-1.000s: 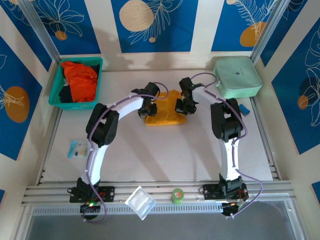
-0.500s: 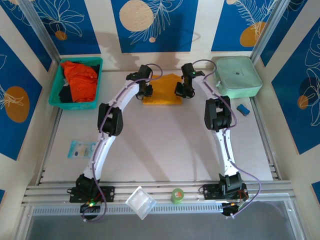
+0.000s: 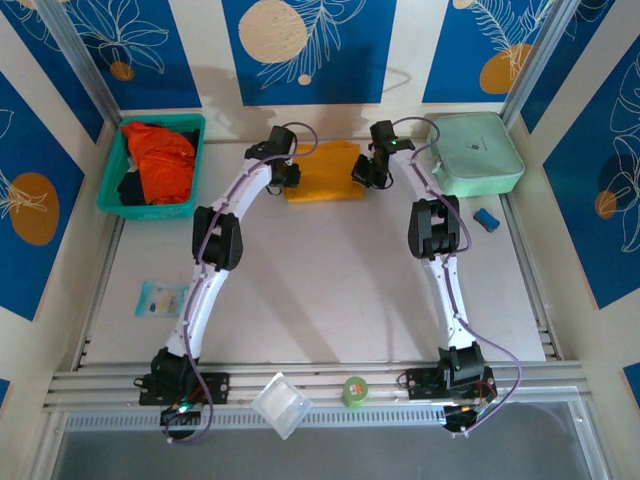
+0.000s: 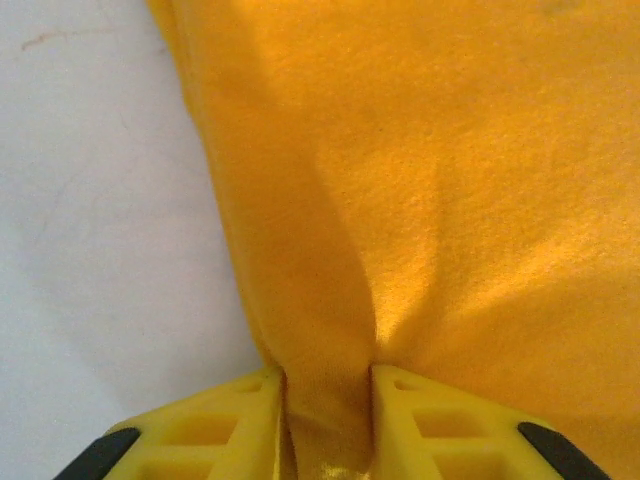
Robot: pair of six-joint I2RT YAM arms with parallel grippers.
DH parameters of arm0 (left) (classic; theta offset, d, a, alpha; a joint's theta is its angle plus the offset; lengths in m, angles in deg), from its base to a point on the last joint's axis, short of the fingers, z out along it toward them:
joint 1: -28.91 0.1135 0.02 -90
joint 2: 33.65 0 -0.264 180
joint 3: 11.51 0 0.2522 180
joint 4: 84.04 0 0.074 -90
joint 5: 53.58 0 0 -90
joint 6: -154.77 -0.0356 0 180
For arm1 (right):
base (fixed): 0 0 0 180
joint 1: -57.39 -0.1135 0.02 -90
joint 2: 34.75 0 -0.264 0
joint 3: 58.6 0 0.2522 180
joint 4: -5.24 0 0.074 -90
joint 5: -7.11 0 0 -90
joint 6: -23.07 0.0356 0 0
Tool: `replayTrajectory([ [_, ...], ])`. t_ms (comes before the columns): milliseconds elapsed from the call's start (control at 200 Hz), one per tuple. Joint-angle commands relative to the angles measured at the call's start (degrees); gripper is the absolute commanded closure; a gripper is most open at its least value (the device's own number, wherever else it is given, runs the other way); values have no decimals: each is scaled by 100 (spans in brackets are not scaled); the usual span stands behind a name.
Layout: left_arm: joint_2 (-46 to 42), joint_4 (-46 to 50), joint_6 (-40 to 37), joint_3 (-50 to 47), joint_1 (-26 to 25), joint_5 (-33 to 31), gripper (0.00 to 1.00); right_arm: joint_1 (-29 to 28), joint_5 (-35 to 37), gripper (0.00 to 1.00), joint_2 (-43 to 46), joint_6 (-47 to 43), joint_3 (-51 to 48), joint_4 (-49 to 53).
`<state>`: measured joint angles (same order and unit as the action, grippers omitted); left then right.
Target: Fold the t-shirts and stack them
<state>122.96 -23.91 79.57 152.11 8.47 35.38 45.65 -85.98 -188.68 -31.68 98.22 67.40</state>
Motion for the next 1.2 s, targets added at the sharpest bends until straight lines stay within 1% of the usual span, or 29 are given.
replayTrajectory([
  [0, 124, -154, -28, 184, 155, -54, 68, -1, 83, 98, -325, 185, 32, 220],
  [60, 119, -206, -43, 184, 150, -16, 63, -6, 94, 88, -322, 185, 116, 240],
  [115, 76, -244, -56, 183, 149, 28, 56, -1, 108, 78, -305, 154, 242, 285],
  [175, -36, -280, -73, 184, 148, 74, 43, 21, 131, 70, -266, 87, 449, 389],
  [230, -225, -314, -119, 184, 150, 56, 33, 70, 159, 61, -184, 13, 643, 486],
  [250, -314, -328, -141, 182, 150, 39, 26, 92, 168, 58, -140, -24, 707, 515],
  [270, -415, -355, -182, 184, 153, 22, 21, 108, 185, 55, -82, -53, 750, 535],
  [310, -620, -409, -279, 171, 148, -53, 12, 151, 220, 21, 54, -103, 813, 581],
  [315, -657, -413, -291, 168, 152, -67, 11, 158, 221, 16, 77, -109, 812, 582],
  [320, -693, -420, -306, 167, 149, -78, 11, 165, 221, 8, 101, -112, 816, 582],
  [325, -733, -428, -313, 167, 148, -88, 9, 169, 226, 4, 127, -122, 813, 582],
  [335, -789, -440, -339, 166, 149, -113, 7, 183, 227, 0, 172, -140, 814, 591],
  [375, -1043, -497, -456, 151, 147, -216, 0, 236, 251, 1, 372, -196, 783, 600],
  [495, -1870, -743, -792, -134, 148, -475, 1, 300, 483, 1, 1132, -417, 437, 632],
  [600, -2780, -1144, -980, -933, 146, -629, 1, 254, 782, 1, 2107, -652, -534, 363],
  [640, -3197, -1384, -1041, -1517, 138, -663, 1, 215, 946, 1, 2508, -761, -1017, 185],
  [705, -3992, -2065, -1164, -2699, 128, -694, 1, 135, 1250, 1, 3322, -976, -2017, -267],
  [825, -5698, -4299, -1520, -5610, 110, -718, 1, 38, 1809, 1, 4932, -1380, -4264, -1465],
  [881, -6337, -4944, -1667, -6633, 107, -813, 1, 22, 2011, 1, 5608, -1538, -5258, -1982],
  [976, -7177, -5187, -1914, -7757, 112, -872, 1, 80, 2165, 1, 6615, -1807, -6858, -2910],
  [1086, -8030, -5510, -2065, -9020, 116, -1062, 1, 235, 2253, 1, 7549, -1957, -8438, -3911],
  [1126, -8322, -5693, -2166, -9497, 118, -1182, 1, 318, 2068, 1, 7832, -2111, -8967, -4318],
  [1196, -8842, -6085, -2406, -10381, 126, -1388, 1, 338, 1863, 1, 8336, -2506, -10029, -5360],
])
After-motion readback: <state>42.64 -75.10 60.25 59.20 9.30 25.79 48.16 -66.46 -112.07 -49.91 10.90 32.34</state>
